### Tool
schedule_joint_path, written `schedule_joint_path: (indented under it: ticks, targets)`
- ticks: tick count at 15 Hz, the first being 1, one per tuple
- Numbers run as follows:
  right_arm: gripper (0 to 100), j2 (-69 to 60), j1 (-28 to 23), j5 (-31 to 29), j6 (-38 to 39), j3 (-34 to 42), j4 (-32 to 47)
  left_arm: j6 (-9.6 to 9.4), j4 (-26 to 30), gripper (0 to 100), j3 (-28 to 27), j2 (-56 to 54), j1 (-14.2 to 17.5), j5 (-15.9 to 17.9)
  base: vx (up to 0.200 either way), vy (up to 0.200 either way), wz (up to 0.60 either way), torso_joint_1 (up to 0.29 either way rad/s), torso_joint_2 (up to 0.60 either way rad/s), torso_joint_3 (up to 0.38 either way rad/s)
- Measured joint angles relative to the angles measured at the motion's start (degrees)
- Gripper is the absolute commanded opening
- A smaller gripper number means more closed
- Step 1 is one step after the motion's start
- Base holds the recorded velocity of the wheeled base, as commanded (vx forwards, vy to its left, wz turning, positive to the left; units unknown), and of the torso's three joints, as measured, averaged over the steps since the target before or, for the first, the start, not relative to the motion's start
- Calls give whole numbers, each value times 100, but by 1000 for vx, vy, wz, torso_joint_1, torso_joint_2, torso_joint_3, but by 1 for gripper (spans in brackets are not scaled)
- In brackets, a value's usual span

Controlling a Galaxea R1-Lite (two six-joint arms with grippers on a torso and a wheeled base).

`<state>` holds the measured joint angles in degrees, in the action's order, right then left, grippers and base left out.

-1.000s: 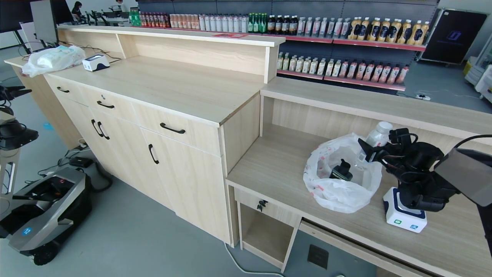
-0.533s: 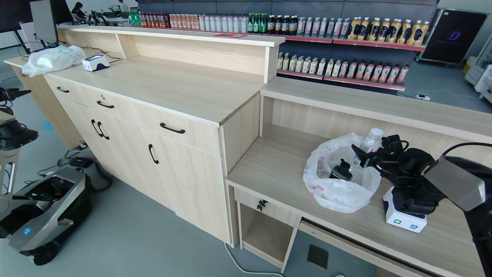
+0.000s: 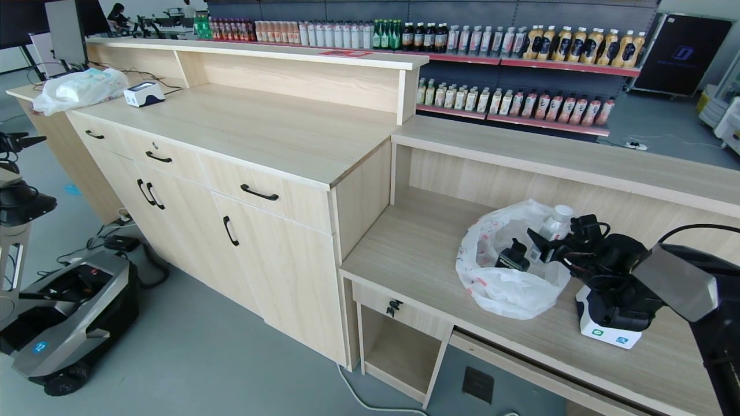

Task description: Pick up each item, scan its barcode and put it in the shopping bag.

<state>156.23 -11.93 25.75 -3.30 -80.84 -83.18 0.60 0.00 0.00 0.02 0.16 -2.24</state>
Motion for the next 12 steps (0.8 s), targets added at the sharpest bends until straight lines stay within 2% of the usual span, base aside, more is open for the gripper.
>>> schedule_joint_path:
  ticks: [12]
  targets:
    - [0, 40, -99, -10, -290, 168, 51, 0, 0, 100, -2, 0, 0, 0, 0, 0, 0, 0, 0, 0]
